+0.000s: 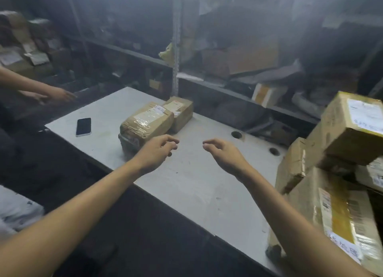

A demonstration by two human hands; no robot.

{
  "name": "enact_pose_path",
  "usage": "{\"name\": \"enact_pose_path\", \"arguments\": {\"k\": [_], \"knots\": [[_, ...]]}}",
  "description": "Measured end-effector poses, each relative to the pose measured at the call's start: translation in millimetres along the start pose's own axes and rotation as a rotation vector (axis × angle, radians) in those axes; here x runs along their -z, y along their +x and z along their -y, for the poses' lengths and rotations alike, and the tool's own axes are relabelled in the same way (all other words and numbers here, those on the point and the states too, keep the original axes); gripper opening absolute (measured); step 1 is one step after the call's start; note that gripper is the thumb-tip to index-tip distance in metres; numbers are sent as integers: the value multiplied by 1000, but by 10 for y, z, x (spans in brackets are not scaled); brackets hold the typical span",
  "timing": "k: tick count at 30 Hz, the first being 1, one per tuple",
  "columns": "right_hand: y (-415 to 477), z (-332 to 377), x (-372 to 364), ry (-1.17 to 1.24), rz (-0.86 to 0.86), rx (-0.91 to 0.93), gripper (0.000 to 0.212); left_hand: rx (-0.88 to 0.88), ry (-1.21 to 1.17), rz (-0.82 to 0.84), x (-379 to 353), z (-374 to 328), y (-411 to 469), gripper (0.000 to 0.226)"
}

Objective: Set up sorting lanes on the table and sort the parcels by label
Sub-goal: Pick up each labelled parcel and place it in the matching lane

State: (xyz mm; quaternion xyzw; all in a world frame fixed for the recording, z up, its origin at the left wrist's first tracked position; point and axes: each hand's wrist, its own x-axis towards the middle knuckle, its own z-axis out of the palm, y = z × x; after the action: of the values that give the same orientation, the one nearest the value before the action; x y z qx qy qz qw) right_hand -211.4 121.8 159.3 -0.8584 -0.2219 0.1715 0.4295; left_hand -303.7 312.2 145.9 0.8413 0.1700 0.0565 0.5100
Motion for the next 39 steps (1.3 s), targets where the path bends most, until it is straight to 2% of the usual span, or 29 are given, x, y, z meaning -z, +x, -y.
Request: {"name": "enact_pose_path", "arguments": {"k": [8,12,15,17,20,22,24,27,30,31,35,39], "knots": [[1028,65,-637,24,159,-47,32,64,-22,-105,538,537,693,13],[1819,-50,-1011,85,233,-118,38,103,22,-191,819,874,1364,20],[2462,-131,-1284,147,270,-187,51,189,85,-248,982,1147,1905,18],[2833,-204,-1434,168,262,-235,62,268,209,-239,1030,1320,2226,32],[3241,-258,-1580,253,254,-362,67,324,439,-285,1099,1492,2595,50],[3429,-290,-1651,339,307,-468,77,347,487,-266,1144,1607,2807,62],[3530,-324,-1750,387,373,-513,82,419,438,-185,1184,1741,2962,69],[3606,-376,-1911,489,385,-533,86,482,403,-94,1200,1868,3088,66],[3644,-361,-1963,572,364,-574,96,449,423,-104,1207,1863,3109,64],[3647,-338,-1950,584,378,-599,94,441,430,-107,1208,1843,3101,62],[3616,-231,-1837,588,476,-659,45,380,477,-101,1206,1710,3062,55],[3592,-180,-1786,701,440,-743,46,345,545,-108,1190,1601,3049,55]]}}
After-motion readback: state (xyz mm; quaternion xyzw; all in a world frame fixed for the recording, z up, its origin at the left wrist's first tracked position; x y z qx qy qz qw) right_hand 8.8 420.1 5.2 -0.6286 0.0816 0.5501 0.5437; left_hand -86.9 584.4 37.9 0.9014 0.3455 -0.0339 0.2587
